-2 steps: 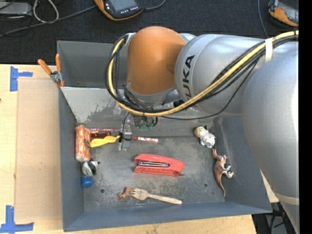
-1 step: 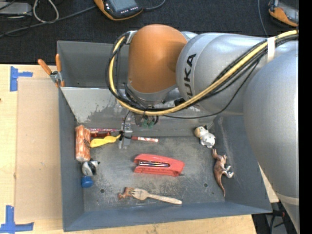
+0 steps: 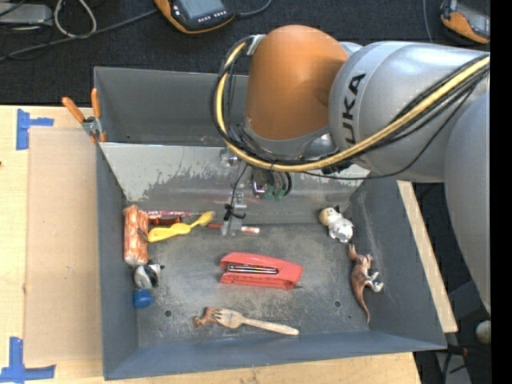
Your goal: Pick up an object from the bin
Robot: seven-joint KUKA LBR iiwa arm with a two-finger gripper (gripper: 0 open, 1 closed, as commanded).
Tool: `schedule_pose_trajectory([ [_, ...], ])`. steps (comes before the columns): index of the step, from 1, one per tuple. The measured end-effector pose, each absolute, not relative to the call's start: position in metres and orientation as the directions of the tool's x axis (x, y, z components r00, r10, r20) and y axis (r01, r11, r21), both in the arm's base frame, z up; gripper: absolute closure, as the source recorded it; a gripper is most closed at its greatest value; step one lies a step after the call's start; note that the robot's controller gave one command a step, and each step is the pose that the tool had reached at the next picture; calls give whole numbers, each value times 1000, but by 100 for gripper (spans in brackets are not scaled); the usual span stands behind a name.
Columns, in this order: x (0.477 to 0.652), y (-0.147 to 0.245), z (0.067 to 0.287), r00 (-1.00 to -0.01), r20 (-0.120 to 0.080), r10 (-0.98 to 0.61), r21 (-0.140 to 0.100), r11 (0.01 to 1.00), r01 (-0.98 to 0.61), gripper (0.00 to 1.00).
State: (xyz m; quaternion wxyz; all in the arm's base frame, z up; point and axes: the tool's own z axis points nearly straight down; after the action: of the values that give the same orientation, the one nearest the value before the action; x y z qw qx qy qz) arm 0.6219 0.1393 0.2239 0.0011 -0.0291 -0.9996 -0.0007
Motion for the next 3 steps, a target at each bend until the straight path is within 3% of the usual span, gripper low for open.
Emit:
schedule_pose_trajectory([
  [1, 615, 146, 241, -996, 1, 84, 4, 996, 84, 0],
  [2, 606, 92, 168, -999, -1, -33, 1, 999, -33, 0],
  [3, 567, 85, 103, -1000, 0, 15, 6, 1000, 15, 0],
])
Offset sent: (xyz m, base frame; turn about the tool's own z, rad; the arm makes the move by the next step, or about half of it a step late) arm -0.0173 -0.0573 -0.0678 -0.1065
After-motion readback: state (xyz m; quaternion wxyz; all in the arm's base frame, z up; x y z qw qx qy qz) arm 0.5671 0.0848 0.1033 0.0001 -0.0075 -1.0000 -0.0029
